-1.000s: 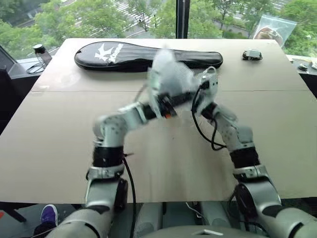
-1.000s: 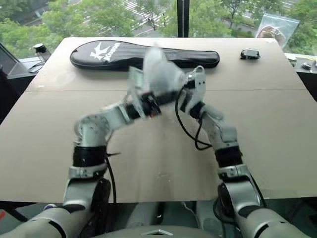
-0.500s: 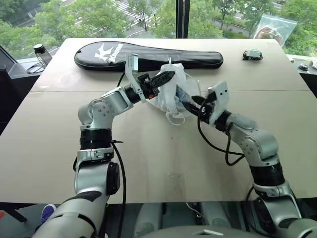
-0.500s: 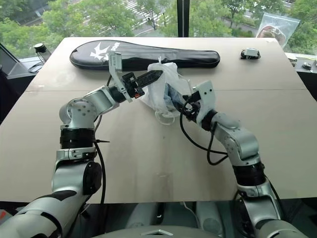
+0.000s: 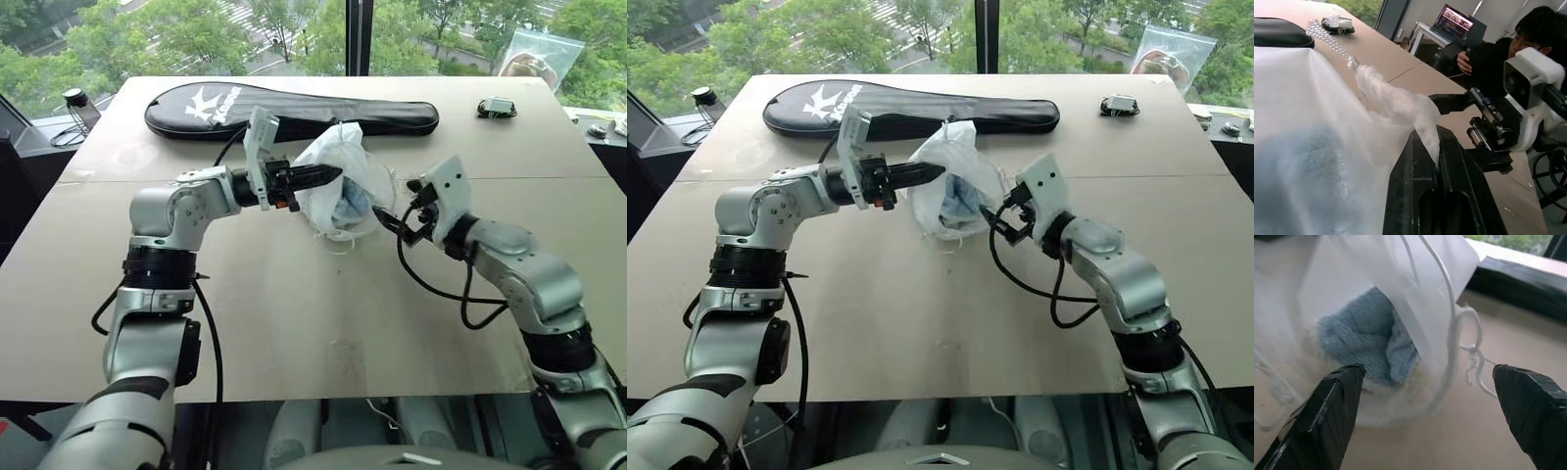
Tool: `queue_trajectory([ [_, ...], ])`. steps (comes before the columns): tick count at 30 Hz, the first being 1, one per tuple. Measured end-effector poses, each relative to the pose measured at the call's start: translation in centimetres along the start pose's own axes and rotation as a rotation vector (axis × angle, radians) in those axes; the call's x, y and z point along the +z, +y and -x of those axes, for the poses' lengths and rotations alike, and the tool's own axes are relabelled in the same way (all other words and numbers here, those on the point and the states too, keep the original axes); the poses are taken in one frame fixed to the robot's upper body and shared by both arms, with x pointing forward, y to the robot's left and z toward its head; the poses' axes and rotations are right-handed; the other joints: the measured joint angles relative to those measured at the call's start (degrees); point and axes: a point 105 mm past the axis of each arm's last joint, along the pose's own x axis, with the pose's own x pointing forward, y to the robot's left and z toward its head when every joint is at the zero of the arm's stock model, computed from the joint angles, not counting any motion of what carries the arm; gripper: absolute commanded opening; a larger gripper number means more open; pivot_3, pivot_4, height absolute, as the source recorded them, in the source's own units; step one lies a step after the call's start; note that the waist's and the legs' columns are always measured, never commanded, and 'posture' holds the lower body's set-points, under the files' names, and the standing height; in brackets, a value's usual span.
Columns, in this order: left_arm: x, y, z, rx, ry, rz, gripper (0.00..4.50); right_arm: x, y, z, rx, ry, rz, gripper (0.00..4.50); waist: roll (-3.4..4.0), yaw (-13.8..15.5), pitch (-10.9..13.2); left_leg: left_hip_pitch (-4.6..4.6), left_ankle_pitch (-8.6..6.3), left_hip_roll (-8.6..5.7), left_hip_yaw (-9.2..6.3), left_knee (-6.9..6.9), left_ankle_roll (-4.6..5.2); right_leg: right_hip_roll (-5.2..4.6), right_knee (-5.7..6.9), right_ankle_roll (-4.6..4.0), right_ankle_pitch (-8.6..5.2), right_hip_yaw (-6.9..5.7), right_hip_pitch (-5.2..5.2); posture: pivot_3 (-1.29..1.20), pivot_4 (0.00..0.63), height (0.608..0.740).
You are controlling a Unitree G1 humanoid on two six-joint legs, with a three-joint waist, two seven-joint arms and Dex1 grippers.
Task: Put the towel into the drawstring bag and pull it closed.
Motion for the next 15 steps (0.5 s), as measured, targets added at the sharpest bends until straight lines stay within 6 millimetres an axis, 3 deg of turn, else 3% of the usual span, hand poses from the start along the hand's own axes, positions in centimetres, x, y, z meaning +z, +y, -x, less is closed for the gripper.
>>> queue_trajectory([
  [2, -0.2, 0.2, 0.5, 0.012, 0.016, -0.022, 0.0, -0.2, -0.1, -0.5, -0.013, 0.006, -0.019, 4.46, 0.0, 0.0, 0.0, 0.0, 0.0, 0.0, 0.01, 0.0, 0.0, 0.0, 0.0, 0.0, 0.0, 0.01, 0.0, 0.0, 0.15, 0.74],
  [5, -0.8, 0.5, 1.0, 0.021, 0.031, -0.034, 0.0, 0.1, -0.1, -1.0, -0.025, -0.002, -0.022, 3.59, 0.0, 0.0, 0.0, -0.02, 0.0, 0.01, -0.01, 0.0, 0.0, -0.01, -0.01, 0.0, 0.0, -0.01, 0.0, 0.0, 0.15, 0.74],
  [12, -2.0, 0.7, 1.5, 0.032, 0.074, -0.073, 0.0, 0.1, -0.1, -1.2, -0.022, -0.003, -0.019, 0.06, 0.0, 0.1, 0.0, -0.02, 0.0, 0.0, -0.04, 0.0, 0.0, -0.02, -0.01, 0.0, 0.0, -0.04, 0.0, 0.0, 0.15, 0.74],
  [15, -2.0, 0.7, 1.5, 0.035, 0.076, -0.085, 0.0, 0.4, 0.1, -0.8, -0.006, -0.001, -0.007, 0.06, 0.01, 0.1, 0.0, -0.03, 0.0, 0.01, -0.04, 0.0, 0.0, -0.01, -0.01, 0.0, 0.0, -0.05, 0.0, 0.0, 0.15, 0.74],
])
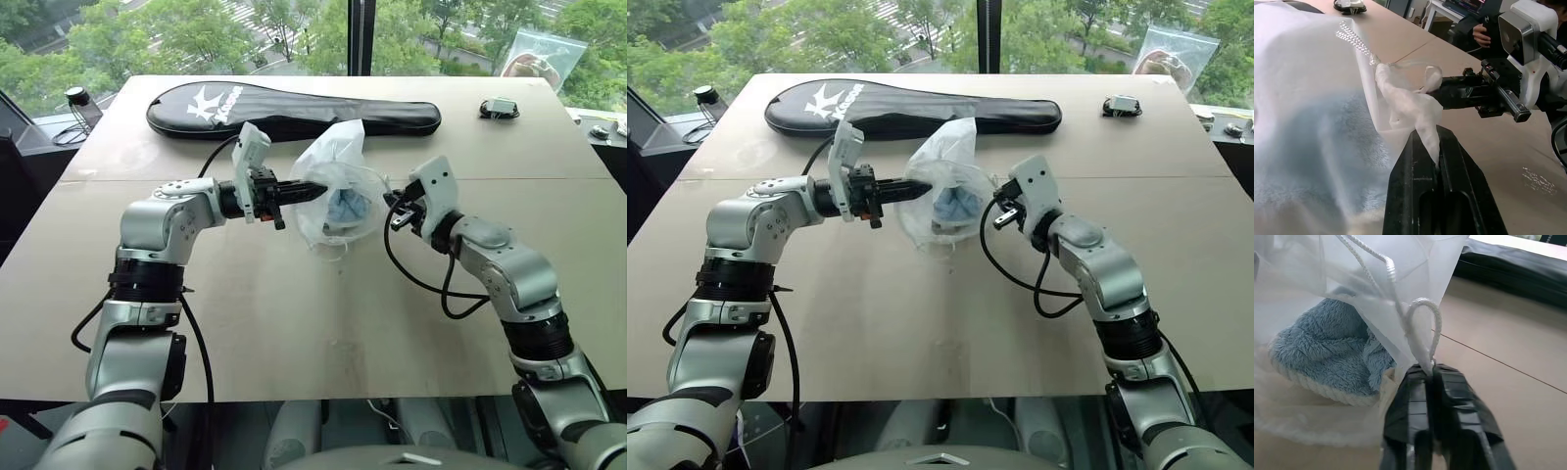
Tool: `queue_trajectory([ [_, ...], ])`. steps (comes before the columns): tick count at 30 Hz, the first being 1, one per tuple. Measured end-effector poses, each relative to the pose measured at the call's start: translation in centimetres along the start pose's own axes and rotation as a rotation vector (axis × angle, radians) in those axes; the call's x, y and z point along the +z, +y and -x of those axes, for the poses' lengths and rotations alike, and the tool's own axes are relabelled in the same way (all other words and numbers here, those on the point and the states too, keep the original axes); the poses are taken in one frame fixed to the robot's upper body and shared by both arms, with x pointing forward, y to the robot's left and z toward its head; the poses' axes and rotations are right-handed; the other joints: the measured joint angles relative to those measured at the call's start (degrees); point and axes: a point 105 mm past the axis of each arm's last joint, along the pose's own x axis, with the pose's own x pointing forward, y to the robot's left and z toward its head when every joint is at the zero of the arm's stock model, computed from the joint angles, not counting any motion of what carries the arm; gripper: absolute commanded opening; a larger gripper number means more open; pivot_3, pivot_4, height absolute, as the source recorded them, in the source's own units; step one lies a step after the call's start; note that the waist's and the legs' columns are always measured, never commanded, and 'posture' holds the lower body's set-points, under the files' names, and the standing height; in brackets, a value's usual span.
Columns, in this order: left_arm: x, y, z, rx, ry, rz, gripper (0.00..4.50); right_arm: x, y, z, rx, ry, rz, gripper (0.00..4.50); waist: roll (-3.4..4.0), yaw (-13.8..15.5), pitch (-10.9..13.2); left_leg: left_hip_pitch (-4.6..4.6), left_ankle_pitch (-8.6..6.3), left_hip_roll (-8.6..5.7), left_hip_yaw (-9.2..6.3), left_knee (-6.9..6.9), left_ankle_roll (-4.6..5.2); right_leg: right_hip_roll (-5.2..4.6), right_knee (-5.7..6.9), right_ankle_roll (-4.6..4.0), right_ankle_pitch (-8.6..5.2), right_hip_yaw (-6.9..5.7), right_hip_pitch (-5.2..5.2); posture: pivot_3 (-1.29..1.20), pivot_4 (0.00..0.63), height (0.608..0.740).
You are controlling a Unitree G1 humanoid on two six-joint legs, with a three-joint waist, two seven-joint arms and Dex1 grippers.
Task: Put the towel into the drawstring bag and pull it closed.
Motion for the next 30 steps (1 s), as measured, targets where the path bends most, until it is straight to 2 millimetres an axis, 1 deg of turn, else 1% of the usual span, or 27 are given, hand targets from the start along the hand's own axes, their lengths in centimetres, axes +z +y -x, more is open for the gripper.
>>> queue_trajectory([
  [3, 0.1, 0.0, 0.0, 0.0, -0.002, -0.014, 0.0, 0.7, 0.7, 1.2, 0.044, -0.01, 0.015, 0.06, 0.0, 0.0, 0.0, -0.01, 0.0, 0.01, -0.01, 0.0, 0.0, 0.0, 0.0, 0.0, 0.0, -0.01, 0.0, 0.0, 0.15, 0.74],
  [7, 0.1, -0.1, -0.1, -0.016, 0.0, -0.029, 0.0, 0.3, 1.3, 2.3, 0.095, 0.009, 0.03, 0.06, 0.0, 0.0, 0.0, 0.0, 0.0, 0.0, 0.0, 0.01, 0.01, -0.01, 0.0, 0.0, 0.0, -0.01, 0.01, 0.0, 0.15, 0.74],
  [8, 0.0, -0.3, -0.1, -0.024, 0.005, -0.034, 0.0, 0.1, 1.3, 2.5, 0.106, 0.016, 0.038, 0.7, 0.0, 0.0, 0.0, 0.0, 0.0, 0.0, 0.0, 0.01, 0.01, -0.01, 0.0, 0.01, 0.0, -0.01, 0.01, 0.0, 0.15, 0.74],
  [9, -0.2, -0.7, -0.2, -0.039, 0.011, -0.042, 0.0, -0.1, 1.4, 2.9, 0.12, 0.027, 0.052, 0.98, 0.0, 0.0, 0.0, -0.01, -0.01, 0.0, 0.0, 0.01, 0.01, -0.01, -0.01, 0.01, 0.0, -0.01, 0.01, 0.0, 0.15, 0.74],
  [12, -1.0, -1.6, -0.3, -0.077, 0.042, -0.062, 0.0, -0.6, 1.9, 3.6, 0.148, 0.047, 0.087, 2.28, 0.0, -0.1, 0.0, 0.0, -0.01, 0.06, 0.01, 0.01, 0.01, -0.01, -0.01, 0.0, 0.0, 0.01, 0.01, 0.0, 0.15, 0.74],
  [14, -1.7, -2.2, -0.4, -0.101, 0.072, -0.105, 0.0, -0.8, 2.1, 4.2, 0.158, 0.048, 0.107, 2.28, 0.0, 0.0, 0.0, 0.01, -0.01, 0.07, 0.0, 0.0, 0.01, 0.0, -0.01, 0.0, 0.0, 0.0, 0.01, 0.0, 0.15, 0.74],
  [17, -2.0, -2.0, 0.3, -0.089, 0.097, -0.147, 0.0, -1.5, 2.1, 5.3, 0.171, 0.062, 0.133, 2.28, 0.0, 0.0, 0.0, 0.01, -0.01, 0.07, 0.01, 0.01, 0.02, 0.0, -0.01, 0.01, -0.01, -0.01, 0.02, 0.0, 0.15, 0.74],
  [19, -2.1, -1.9, 0.5, -0.078, 0.104, -0.174, 0.0, -1.8, 1.7, 5.8, 0.161, 0.072, 0.148, 2.28, 0.0, 0.1, 0.0, 0.0, -0.01, 0.07, 0.03, 0.01, 0.02, 0.0, -0.06, 0.02, -0.01, 0.01, 0.03, 0.0, 0.15, 0.74],
  [21, -2.1, -1.8, 0.6, -0.076, 0.106, -0.191, 0.0, -1.8, 1.0, 6.0, 0.136, 0.067, 0.18, 2.28, -0.01, 0.1, 0.0, 0.0, -0.01, 0.06, 0.04, 0.02, 0.02, 0.0, -0.07, 0.02, -0.01, 0.0, 0.04, 0.0, 0.15, 0.74],
  [23, -2.2, -1.6, 0.7, -0.075, 0.106, -0.199, 0.0, -1.7, 0.4, 6.0, 0.109, 0.058, 0.206, 2.28, -0.01, 0.1, 0.0, 0.02, -0.01, 0.06, 0.04, 0.02, 0.02, 0.02, -0.07, 0.02, -0.01, 0.0, 0.03, 0.0, 0.15, 0.74],
  [27, -2.5, -1.2, 0.9, -0.064, 0.113, -0.203, 0.0, -2.1, -0.7, 5.8, 0.064, 0.064, 0.234, 2.28, -0.01, 0.1, 0.0, 0.01, -0.01, 0.05, 0.05, 0.03, 0.02, 0.03, -0.07, 0.02, -0.01, 0.0, 0.03, 0.0, 0.15, 0.74],
  [29, -2.6, -1.1, 1.0, -0.067, 0.114, -0.203, 0.0, -2.1, -0.7, 5.3, 0.065, 0.054, 0.228, 2.28, -0.01, 0.0, 0.0, 0.02, -0.01, 0.06, 0.07, 0.02, 0.02, 0.04, -0.06, 0.02, -0.01, 0.02, 0.03, 0.0, 0.15, 0.74],
  [30, -2.6, -1.1, 1.0, -0.068, 0.114, -0.205, 0.0, -1.9, -0.3, 5.1, 0.078, 0.04, 0.222, 2.28, -0.01, 0.0, 0.0, 0.02, -0.01, 0.06, 0.06, 0.02, 0.02, 0.04, -0.06, 0.02, -0.01, 0.02, 0.03, 0.0, 0.15, 0.74],
])
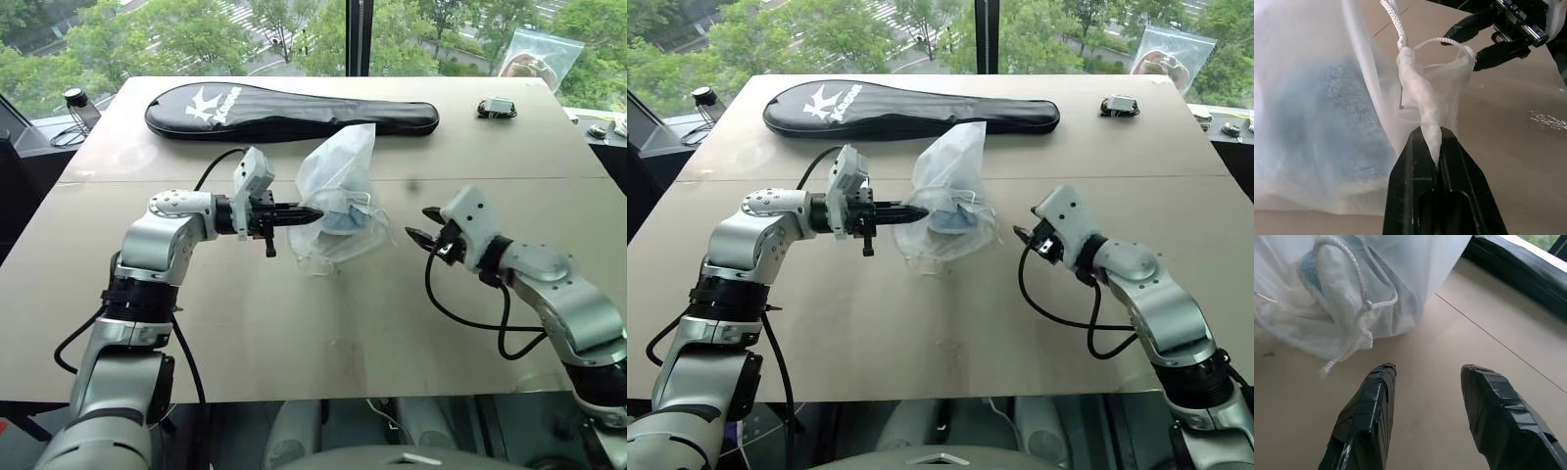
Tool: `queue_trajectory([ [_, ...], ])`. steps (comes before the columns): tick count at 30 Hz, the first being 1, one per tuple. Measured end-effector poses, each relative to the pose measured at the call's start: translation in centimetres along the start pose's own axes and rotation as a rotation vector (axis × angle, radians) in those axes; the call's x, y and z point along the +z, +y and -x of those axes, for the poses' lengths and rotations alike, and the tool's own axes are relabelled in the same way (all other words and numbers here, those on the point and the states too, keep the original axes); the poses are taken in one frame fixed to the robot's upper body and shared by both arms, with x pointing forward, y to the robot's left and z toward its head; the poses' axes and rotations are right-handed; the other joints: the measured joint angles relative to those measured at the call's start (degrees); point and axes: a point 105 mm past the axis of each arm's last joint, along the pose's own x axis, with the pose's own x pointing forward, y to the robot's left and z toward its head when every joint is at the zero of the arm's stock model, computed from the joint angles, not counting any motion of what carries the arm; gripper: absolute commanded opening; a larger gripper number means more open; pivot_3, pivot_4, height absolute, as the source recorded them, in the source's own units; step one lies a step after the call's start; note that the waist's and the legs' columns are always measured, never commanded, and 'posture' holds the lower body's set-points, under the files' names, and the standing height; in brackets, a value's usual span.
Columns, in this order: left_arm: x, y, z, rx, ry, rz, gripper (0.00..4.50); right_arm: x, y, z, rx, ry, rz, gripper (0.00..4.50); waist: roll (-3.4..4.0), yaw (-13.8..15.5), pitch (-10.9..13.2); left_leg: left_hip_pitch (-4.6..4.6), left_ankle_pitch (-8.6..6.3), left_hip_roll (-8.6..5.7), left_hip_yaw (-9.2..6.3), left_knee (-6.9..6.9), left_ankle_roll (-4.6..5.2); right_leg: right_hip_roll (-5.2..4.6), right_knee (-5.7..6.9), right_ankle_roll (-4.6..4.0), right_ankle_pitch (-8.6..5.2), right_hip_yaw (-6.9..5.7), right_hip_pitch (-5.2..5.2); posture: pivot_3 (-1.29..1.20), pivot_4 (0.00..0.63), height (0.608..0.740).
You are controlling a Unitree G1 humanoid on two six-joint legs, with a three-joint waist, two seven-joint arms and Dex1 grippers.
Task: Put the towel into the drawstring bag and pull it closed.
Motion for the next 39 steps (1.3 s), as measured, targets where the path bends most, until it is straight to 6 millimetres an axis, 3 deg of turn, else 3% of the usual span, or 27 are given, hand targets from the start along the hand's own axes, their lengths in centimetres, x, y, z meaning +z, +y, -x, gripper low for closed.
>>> queue_trajectory([
  [11, -0.2, 0.0, 0.1, 0.001, 0.006, -0.021, 0.0, 2.7, 1.6, -1.2, 0.085, -0.111, -0.048, 2.28, 0.0, 0.0, 0.0, 0.0, 0.0, 0.02, -0.03, 0.02, 0.0, -0.01, 0.02, 0.0, 0.0, -0.01, 0.01, 0.0, 0.15, 0.74],
  [18, -0.3, -0.1, 0.1, 0.0, 0.007, -0.02, 0.0, 3.0, 2.1, -1.9, 0.115, -0.119, -0.104, 2.28, 0.0, 0.1, 0.0, -0.01, 0.0, 0.03, -0.04, 0.02, 0.0, -0.02, 0.03, -0.01, 0.01, -0.01, 0.0, 0.0, 0.15, 0.74],
  [27, -1.1, -0.2, 0.2, 0.006, 0.013, 0.002, 0.0, 2.4, 2.9, -1.1, 0.193, -0.077, -0.137, 2.28, 0.0, 0.0, 0.0, 0.02, 0.0, 0.03, -0.05, 0.03, 0.0, -0.01, 0.07, -0.01, 0.01, -0.02, 0.01, 0.0, 0.15, 0.74],
  [39, -1.1, -0.2, 0.3, 0.007, 0.013, 0.003, 0.0, 3.9, 2.0, -0.1, 0.201, -0.132, -0.173, 2.28, 0.0, 0.1, 0.0, 0.01, 0.0, 0.03, -0.04, 0.04, 0.01, -0.02, 0.07, -0.01, 0.01, -0.02, 0.01, 0.0, 0.15, 0.74],
])
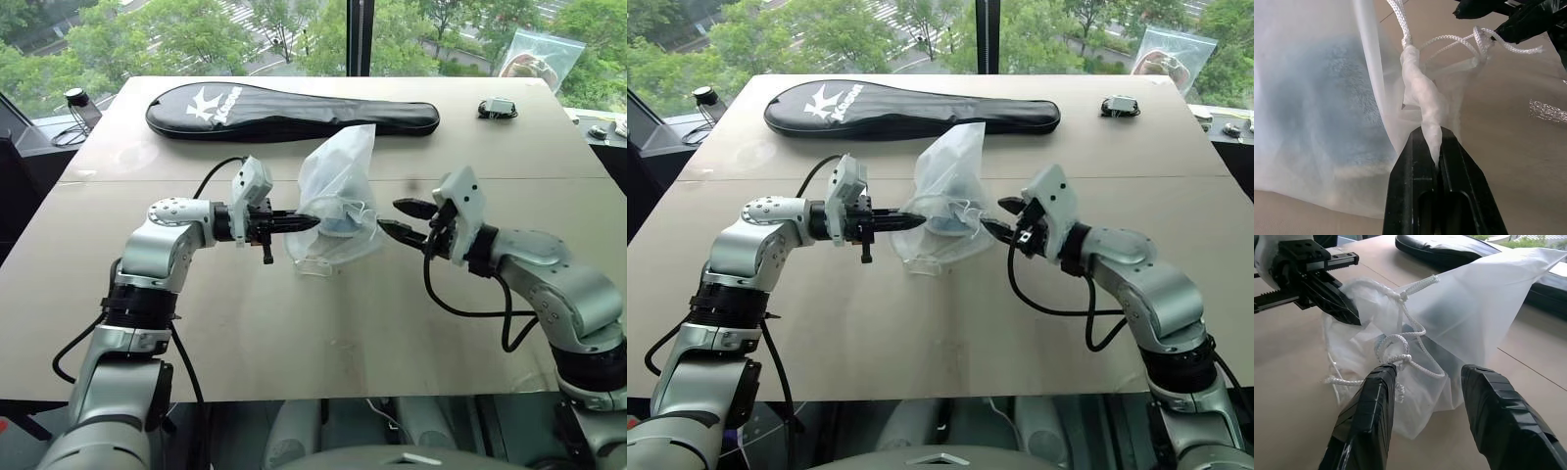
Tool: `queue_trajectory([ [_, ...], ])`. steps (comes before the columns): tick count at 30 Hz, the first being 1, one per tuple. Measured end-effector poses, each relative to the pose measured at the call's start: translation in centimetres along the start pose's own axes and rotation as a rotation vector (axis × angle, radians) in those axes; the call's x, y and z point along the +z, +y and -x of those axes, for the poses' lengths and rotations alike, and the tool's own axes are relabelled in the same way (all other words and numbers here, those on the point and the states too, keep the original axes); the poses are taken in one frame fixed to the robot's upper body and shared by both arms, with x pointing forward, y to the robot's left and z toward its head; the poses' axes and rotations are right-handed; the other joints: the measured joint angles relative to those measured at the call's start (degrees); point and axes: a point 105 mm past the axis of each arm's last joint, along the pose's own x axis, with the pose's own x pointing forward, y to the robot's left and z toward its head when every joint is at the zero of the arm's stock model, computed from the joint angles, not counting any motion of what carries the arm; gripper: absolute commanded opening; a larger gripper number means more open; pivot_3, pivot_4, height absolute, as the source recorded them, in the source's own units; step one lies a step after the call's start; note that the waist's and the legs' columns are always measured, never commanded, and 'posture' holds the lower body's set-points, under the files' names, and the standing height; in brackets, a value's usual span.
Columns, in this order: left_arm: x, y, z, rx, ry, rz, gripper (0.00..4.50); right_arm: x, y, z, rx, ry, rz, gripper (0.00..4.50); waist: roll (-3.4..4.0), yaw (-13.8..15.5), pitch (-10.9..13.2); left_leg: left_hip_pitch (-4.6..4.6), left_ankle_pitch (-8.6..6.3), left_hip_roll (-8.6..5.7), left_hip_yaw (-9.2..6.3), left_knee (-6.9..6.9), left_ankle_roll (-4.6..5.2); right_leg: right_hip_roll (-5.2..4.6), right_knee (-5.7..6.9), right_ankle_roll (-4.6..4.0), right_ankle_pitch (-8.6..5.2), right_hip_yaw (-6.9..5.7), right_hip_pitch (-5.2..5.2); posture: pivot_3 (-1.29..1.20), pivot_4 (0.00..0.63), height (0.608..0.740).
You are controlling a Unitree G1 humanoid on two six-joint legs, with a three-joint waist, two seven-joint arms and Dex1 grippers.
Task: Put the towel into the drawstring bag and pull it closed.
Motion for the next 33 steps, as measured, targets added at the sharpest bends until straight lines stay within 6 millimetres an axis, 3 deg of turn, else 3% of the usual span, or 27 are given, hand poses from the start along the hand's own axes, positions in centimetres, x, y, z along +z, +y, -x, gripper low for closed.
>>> queue_trajectory([
  [7, 0.0, 0.0, -0.1, -0.002, -0.001, 0.002, 0.0, -0.2, 0.2, 1.0, 0.043, 0.054, 0.05, 2.28, 0.0, 0.1, 0.0, -0.02, 0.0, -0.01, 0.01, 0.01, 0.0, -0.01, -0.01, 0.0, 0.0, 0.0, 0.0, 0.0, 0.15, 0.74],
  [11, 0.0, 0.0, 0.0, 0.0, 0.002, 0.005, 0.0, -2.5, 0.2, 3.2, 0.078, 0.195, 0.085, 2.28, -0.02, 0.3, 0.0, -0.05, -0.01, -0.02, -0.01, 0.02, 0.02, -0.02, -0.05, 0.01, 0.0, -0.04, 0.02, 0.0, 0.15, 0.74],
  [19, 0.0, -0.1, -0.1, -0.001, 0.001, 0.005, 0.0, -0.1, 1.4, 1.2, 0.11, 0.039, 0.086, 2.28, -0.01, 0.0, 0.0, 0.04, -0.01, 0.09, 0.03, 0.04, 0.01, 0.07, 0.03, 0.01, 0.0, 0.0, 0.02, 0.0, 0.15, 0.74],
  [33, 0.3, -0.3, -0.2, -0.006, 0.003, -0.002, 0.0, -2.1, 0.8, -0.9, 0.042, 0.093, 0.095, 2.28, -0.02, 0.0, 0.0, 0.0, -0.01, 0.06, 0.03, 0.05, 0.01, 0.02, 0.02, 0.0, 0.0, 0.01, 0.01, 0.0, 0.15, 0.74],
])
